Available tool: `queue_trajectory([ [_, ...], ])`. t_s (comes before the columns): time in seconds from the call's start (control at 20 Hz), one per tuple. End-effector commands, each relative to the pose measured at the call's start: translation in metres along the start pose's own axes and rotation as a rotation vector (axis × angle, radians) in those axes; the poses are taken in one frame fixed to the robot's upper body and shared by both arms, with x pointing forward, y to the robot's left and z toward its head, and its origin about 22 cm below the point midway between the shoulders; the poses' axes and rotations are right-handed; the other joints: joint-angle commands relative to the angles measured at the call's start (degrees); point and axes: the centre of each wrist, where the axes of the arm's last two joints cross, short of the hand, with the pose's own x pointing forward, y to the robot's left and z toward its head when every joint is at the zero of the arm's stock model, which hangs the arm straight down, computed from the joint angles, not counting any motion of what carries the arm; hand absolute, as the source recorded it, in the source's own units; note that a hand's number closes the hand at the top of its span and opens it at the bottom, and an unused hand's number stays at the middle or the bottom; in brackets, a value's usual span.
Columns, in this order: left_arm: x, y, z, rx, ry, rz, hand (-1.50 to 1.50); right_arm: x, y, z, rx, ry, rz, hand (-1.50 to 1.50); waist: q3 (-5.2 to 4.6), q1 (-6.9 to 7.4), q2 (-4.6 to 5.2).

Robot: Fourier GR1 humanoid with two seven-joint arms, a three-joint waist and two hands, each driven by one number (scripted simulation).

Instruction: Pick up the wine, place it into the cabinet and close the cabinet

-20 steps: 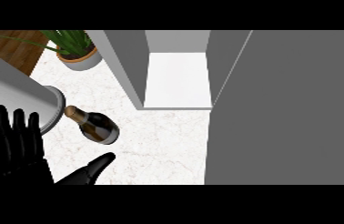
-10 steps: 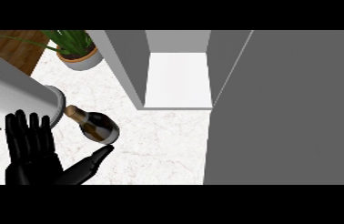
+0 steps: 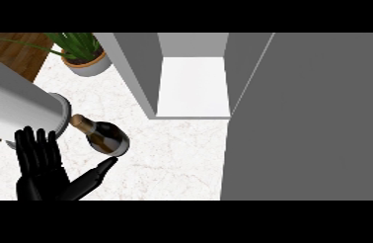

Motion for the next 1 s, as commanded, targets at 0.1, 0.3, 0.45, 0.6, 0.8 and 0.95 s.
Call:
queue_trajectory([
  [0.1, -0.035, 0.009, -0.005, 0.008, 0.032, 0.004, -1.50, 0.026, -0.001, 0.036, 0.017, -0.066, -0.044, -1.50, 0.03, -0.43, 0.00],
  [0.3, -0.048, 0.020, -0.016, -0.029, 0.036, -0.009, -1.50, 0.030, 0.006, 0.031, 0.030, -0.076, -0.044, -1.50, 0.00, -0.28, 0.01],
  [0.45, -0.057, 0.013, -0.002, -0.054, 0.030, 0.022, -1.50, 0.026, 0.004, 0.028, 0.018, -0.062, -0.029, -1.50, 0.02, -0.05, 0.02],
  [0.6, -0.064, 0.023, -0.022, -0.032, 0.017, 0.039, -1.50, 0.020, 0.002, 0.025, 0.028, -0.061, -0.018, -1.50, 0.02, -0.07, 0.07],
  [0.8, -0.078, 0.024, -0.014, -0.027, 0.032, 0.039, -1.50, 0.026, 0.000, 0.025, 0.016, -0.067, -0.037, -1.50, 0.02, -0.09, 0.05],
  [0.95, -0.092, 0.016, -0.014, -0.035, 0.040, 0.020, -1.50, 0.027, 0.002, 0.031, 0.036, -0.063, -0.039, -1.50, 0.01, -0.40, 0.05],
])
